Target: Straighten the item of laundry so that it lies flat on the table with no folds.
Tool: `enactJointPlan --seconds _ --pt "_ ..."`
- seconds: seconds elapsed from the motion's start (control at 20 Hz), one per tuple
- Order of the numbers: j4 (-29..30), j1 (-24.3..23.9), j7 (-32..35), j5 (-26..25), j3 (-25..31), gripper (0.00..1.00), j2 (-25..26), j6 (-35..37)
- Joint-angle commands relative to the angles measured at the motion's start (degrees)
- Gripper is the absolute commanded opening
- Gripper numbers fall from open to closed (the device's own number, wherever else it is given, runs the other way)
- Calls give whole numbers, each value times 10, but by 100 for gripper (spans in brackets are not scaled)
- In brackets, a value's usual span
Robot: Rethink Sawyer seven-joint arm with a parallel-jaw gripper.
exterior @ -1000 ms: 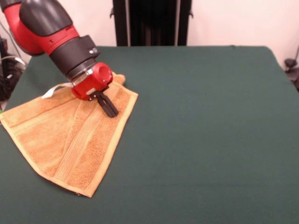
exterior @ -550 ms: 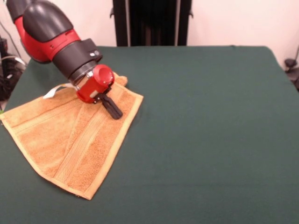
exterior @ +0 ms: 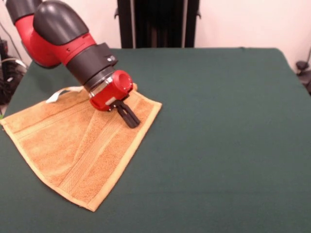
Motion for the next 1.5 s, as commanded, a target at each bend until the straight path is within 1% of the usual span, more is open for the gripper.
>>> enactJointPlan --seconds 0.05,0.25,0.5,0.7,1.1,1.35,1.5 --pt "-86 88 -15 -48 -53 0 28 6" --pt "-87 102 2 -44 -58 0 23 -2" --pt "-104 117 13 -48 -67 0 30 -19" --pt "-103 123 23 -46 -65 0 33 -33" --pt "-117 145 31 -43 -70 0 33 -35" --pt "-130 158 43 -46 -77 0 38 -56" --pt "-134 174 63 -43 -83 0 34 -78"
